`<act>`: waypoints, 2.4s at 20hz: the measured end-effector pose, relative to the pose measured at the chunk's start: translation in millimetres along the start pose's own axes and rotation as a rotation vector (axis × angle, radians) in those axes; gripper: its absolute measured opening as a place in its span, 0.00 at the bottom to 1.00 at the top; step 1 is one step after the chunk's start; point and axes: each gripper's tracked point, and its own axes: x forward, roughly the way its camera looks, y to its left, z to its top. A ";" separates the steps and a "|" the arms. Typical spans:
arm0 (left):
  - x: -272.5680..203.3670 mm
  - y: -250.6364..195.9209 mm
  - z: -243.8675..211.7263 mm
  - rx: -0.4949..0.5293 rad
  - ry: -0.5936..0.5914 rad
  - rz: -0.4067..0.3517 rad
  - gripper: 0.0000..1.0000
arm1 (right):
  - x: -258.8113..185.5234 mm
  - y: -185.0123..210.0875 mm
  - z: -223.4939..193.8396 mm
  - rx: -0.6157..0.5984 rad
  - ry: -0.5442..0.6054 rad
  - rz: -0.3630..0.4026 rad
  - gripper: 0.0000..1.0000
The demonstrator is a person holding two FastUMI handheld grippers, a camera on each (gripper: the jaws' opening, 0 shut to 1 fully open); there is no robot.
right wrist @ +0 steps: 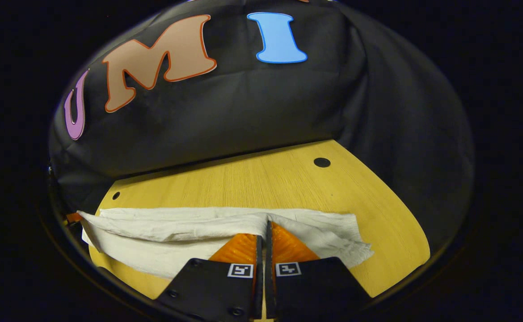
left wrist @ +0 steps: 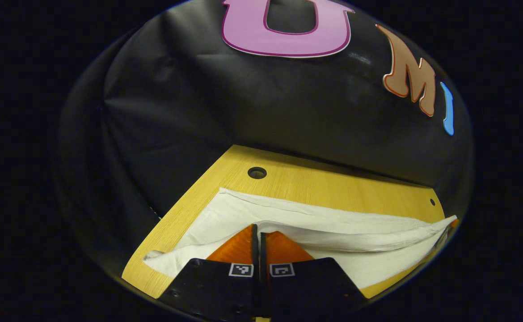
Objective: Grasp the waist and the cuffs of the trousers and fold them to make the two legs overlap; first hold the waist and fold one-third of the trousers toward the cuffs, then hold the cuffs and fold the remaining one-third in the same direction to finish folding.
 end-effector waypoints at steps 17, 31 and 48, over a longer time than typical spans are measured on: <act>44.8 -41.0 21.0 -0.045 -0.025 -0.096 0.75 | 79.7 12.5 3.7 0.036 0.057 0.150 0.73; -77.8 -90.3 22.1 0.028 -0.114 -0.171 0.95 | 4.1 -179.1 -44.8 0.204 0.055 -0.134 0.96; -118.1 -146.8 8.3 0.065 -0.109 -0.208 0.94 | 54.1 -156.7 -84.5 0.360 0.149 0.005 0.52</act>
